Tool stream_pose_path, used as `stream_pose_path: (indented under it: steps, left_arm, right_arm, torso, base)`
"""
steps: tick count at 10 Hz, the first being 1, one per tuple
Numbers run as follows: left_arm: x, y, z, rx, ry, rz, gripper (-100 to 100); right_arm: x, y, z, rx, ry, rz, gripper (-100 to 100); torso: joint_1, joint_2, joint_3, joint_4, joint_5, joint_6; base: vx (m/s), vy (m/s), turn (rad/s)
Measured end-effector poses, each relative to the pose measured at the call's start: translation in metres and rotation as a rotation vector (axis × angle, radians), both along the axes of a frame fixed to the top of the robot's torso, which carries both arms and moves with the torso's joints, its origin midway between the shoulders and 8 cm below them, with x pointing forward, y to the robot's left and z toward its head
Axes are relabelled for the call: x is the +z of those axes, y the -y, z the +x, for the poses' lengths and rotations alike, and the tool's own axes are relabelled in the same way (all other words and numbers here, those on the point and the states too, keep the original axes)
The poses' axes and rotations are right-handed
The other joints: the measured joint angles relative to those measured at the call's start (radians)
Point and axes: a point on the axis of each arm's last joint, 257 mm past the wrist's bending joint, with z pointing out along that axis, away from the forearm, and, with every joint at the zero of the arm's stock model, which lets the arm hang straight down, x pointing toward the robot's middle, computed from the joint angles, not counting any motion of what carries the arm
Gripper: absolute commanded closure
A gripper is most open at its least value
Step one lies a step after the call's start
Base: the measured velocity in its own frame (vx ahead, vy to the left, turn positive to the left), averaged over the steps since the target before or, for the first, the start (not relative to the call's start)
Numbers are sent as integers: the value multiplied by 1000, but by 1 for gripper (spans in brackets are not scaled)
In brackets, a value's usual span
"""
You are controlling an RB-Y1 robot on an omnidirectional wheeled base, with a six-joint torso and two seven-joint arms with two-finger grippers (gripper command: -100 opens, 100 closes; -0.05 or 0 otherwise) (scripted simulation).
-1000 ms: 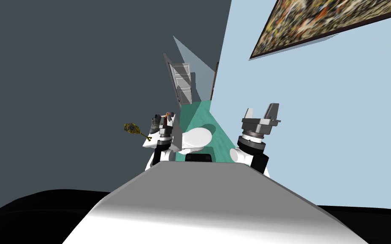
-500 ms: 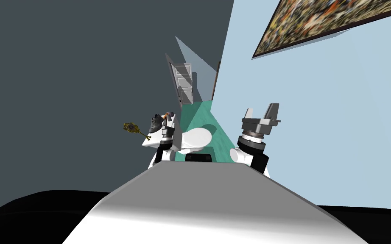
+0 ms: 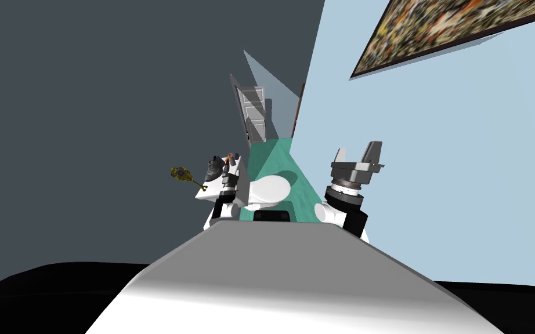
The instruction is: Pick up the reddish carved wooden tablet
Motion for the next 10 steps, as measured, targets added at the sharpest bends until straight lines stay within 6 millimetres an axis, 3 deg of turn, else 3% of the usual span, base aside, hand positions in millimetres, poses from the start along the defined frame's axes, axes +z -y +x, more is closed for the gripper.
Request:
stream_pose_path:
  steps: [5,10]
  left_arm:
    - [-32,-18,21,12,-77,-152,-100]
    - [-68,-26,34,51,-141,-380,-100]
  right_arm:
    - [0,0,0,0,0,0,0]
    - [0,0,0,0,0,0,0]
  torso:
    - [1,0,0,0,0,0]
    - [4,1,0,0,1,0]
  base:
    - [18,6,64]
    - [14,48,65]
